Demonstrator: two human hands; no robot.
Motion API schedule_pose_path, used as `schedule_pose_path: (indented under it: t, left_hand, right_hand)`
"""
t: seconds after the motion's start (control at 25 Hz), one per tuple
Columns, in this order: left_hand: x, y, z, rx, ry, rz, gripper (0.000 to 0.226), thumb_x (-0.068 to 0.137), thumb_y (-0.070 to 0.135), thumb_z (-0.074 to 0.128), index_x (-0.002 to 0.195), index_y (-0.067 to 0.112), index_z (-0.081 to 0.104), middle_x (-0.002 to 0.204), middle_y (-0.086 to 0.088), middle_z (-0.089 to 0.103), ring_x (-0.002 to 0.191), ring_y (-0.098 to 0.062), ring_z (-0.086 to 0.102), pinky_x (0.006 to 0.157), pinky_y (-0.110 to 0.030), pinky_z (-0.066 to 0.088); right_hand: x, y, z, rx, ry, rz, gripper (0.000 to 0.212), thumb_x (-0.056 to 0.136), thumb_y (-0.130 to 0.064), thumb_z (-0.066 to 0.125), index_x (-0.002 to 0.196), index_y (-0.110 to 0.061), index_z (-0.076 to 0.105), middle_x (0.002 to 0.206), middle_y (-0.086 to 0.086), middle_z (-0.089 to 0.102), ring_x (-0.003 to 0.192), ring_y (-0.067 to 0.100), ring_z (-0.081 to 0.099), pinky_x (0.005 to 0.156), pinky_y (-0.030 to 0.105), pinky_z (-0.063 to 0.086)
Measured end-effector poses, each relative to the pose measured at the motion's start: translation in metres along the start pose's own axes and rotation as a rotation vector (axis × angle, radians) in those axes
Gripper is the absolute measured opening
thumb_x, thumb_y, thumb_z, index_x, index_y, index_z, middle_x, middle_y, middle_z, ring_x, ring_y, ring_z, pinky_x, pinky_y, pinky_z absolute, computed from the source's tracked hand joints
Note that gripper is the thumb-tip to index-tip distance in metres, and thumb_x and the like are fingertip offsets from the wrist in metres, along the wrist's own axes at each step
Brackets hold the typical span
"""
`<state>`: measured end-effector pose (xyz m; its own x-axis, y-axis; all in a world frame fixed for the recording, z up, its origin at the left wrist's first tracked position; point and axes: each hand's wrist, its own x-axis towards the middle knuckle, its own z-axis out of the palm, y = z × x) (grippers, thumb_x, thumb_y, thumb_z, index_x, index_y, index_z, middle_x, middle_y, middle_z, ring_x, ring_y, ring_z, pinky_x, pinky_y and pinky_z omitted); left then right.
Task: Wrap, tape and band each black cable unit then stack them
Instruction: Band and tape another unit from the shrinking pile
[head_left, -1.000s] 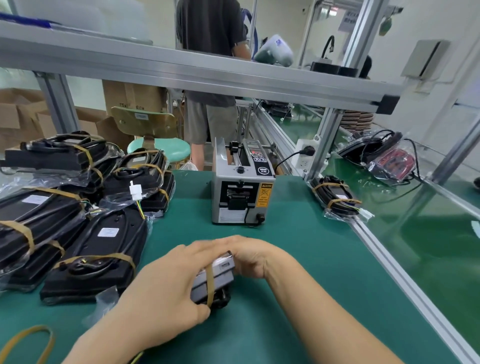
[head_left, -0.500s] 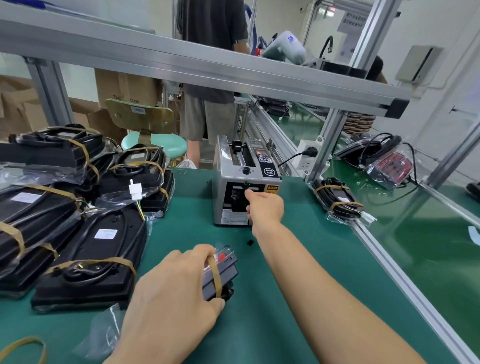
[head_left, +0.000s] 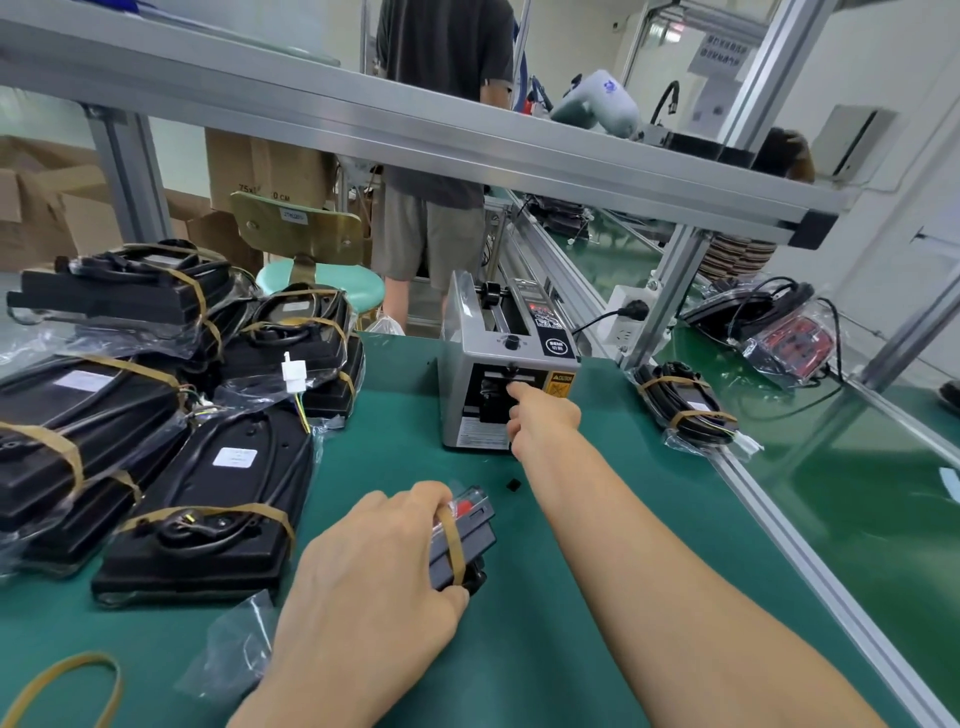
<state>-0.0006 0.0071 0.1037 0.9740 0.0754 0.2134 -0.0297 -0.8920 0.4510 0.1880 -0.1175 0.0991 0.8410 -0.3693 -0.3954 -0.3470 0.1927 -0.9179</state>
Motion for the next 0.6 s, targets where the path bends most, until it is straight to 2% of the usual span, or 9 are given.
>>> schedule_pose_path:
  t: [0.08,0.12,0.2,0.28,0.32,0.36,0.44,0.52,0.6]
  left_hand:
    - [-0.001,0.000,-0.001,-0.011,0.008,-0.001,0.056,0.067,0.055,0.060,0.114,0.048,0.030,0.079,0.016,0.043,0.067,-0.001,0.038,0.056,-0.009,0.028]
    - [-0.001,-0.001,-0.001,-0.018,0.013,0.003,0.059,0.067,0.056,0.060,0.115,0.049,0.026,0.081,0.017,0.045,0.069,-0.003,0.039,0.057,-0.014,0.030]
    - [-0.002,0.000,-0.002,-0.037,0.027,0.019,0.063,0.068,0.060,0.061,0.116,0.053,0.021,0.082,0.021,0.046,0.072,-0.004,0.040,0.059,-0.016,0.030]
    - [-0.001,0.000,-0.002,-0.069,0.055,0.026,0.057,0.068,0.062,0.063,0.115,0.051,0.032,0.072,0.024,0.043,0.070,0.001,0.040,0.058,-0.010,0.029]
    - [-0.001,0.001,-0.001,-0.080,0.060,0.020,0.053,0.068,0.061,0.065,0.113,0.050,0.038,0.070,0.024,0.043,0.069,0.002,0.040,0.058,-0.008,0.028]
    - [-0.001,0.001,0.000,-0.087,0.060,0.014,0.051,0.067,0.059,0.066,0.111,0.049,0.042,0.071,0.025,0.044,0.071,0.001,0.041,0.059,-0.008,0.028]
    - [-0.002,0.003,0.001,-0.085,0.055,0.011,0.049,0.067,0.057,0.067,0.109,0.048,0.044,0.084,0.027,0.052,0.080,0.000,0.044,0.062,-0.014,0.030]
    - [-0.003,0.006,0.001,-0.082,0.060,0.005,0.048,0.066,0.055,0.069,0.108,0.047,0.047,0.094,0.024,0.056,0.086,-0.001,0.048,0.066,-0.020,0.033]
    - [-0.004,0.007,0.001,-0.080,0.063,-0.004,0.049,0.066,0.054,0.071,0.108,0.046,0.049,0.097,0.023,0.058,0.087,-0.003,0.049,0.066,-0.022,0.031]
  right_hand:
    - [-0.009,-0.003,-0.001,0.093,0.017,0.038,0.015,0.086,-0.009,0.065,0.082,-0.011,0.050,0.059,0.000,0.037,0.042,0.012,0.027,0.029,0.015,0.022]
    - [-0.018,-0.005,-0.007,0.117,-0.032,0.034,0.014,0.087,-0.010,0.063,0.084,-0.012,0.049,0.058,-0.001,0.035,0.044,0.011,0.025,0.031,0.017,0.021]
    - [-0.042,-0.004,-0.029,0.087,-0.256,-0.052,0.014,0.090,-0.013,0.060,0.078,-0.016,0.054,0.060,-0.002,0.042,0.052,0.010,0.037,0.045,0.018,0.031]
    - [-0.075,0.007,-0.059,-0.115,-0.462,-0.191,0.022,0.089,-0.020,0.060,0.067,-0.022,0.064,0.066,-0.007,0.058,0.070,0.010,0.053,0.064,0.022,0.043]
    - [-0.093,0.014,-0.072,-0.203,-0.537,-0.239,0.024,0.088,-0.023,0.061,0.066,-0.025,0.069,0.071,-0.012,0.064,0.075,0.005,0.057,0.071,0.020,0.046]
    - [-0.106,0.021,-0.082,-0.231,-0.594,-0.261,0.025,0.088,-0.022,0.062,0.065,-0.026,0.072,0.076,-0.016,0.066,0.076,-0.003,0.058,0.073,0.012,0.047]
    - [-0.119,0.031,-0.091,-0.210,-0.628,-0.287,0.028,0.087,-0.016,0.063,0.061,-0.023,0.070,0.090,-0.015,0.064,0.077,-0.012,0.057,0.071,0.002,0.041]
    - [-0.123,0.037,-0.093,-0.243,-0.603,-0.309,0.026,0.086,-0.015,0.065,0.060,-0.021,0.068,0.106,-0.008,0.058,0.085,-0.016,0.054,0.076,0.005,0.037]
    - [-0.123,0.040,-0.093,-0.275,-0.592,-0.324,0.018,0.085,-0.015,0.065,0.068,-0.016,0.069,0.110,-0.005,0.054,0.089,-0.016,0.052,0.078,0.006,0.034]
